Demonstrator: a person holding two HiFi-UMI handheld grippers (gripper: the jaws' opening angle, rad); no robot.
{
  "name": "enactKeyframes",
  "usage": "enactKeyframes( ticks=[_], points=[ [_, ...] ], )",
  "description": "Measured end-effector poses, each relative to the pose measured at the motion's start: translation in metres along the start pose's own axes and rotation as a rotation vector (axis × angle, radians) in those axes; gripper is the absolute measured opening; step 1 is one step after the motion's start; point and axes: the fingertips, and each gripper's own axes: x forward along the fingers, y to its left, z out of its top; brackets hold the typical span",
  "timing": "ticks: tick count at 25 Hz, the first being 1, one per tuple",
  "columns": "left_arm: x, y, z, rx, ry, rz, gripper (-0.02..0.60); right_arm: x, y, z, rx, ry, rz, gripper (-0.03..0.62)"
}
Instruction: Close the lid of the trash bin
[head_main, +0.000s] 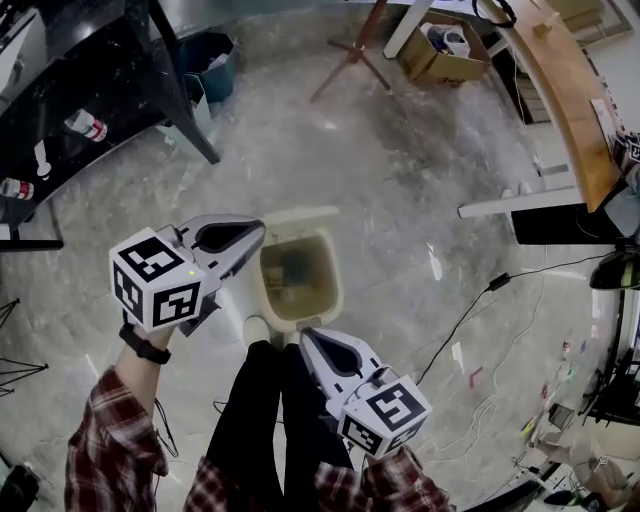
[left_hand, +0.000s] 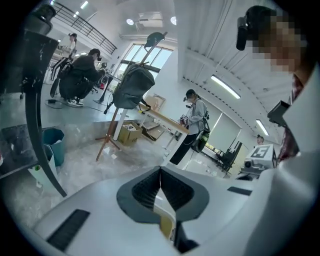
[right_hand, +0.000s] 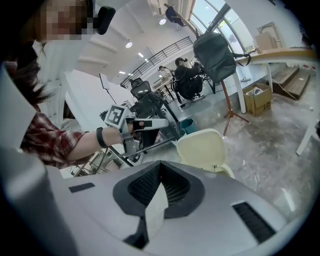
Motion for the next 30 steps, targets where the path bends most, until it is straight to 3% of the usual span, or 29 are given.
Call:
enactKeyframes(
  ticks=[6,10,12,14,22,30],
  points=[
    [0.030,0.028,-0.010,0.033,0.078,0.000,0.011,0.003,-0.007,-0.032,0.027,0.054,0.024,0.012],
    [0.042,0.036,-0.019,0.057,0.153,-0.053,0.012,0.001,-0.008,-0.036,0.032,0.062,0.031,0.012],
    [0.044,0.041,-0.025,0.070,0.212,-0.075,0.054,0.000,-0.009,-0.035,0.025,0.063,0.032,0.012],
    [0.044,0.046,-0.028,0.061,0.259,-0.103,0.091,0.000,-0.010,-0.033,0.014,0.064,0.033,0.012],
    [0.052,0.057,-0.052,0.017,0.386,-0.148,0.089,0.001,-0.007,-0.038,0.022,0.072,0.046,0.012],
    [0.053,0.040,-0.068,-0.072,0.377,-0.221,0.089,-0.003,-0.002,-0.046,0.028,0.078,0.058,0.012]
  ],
)
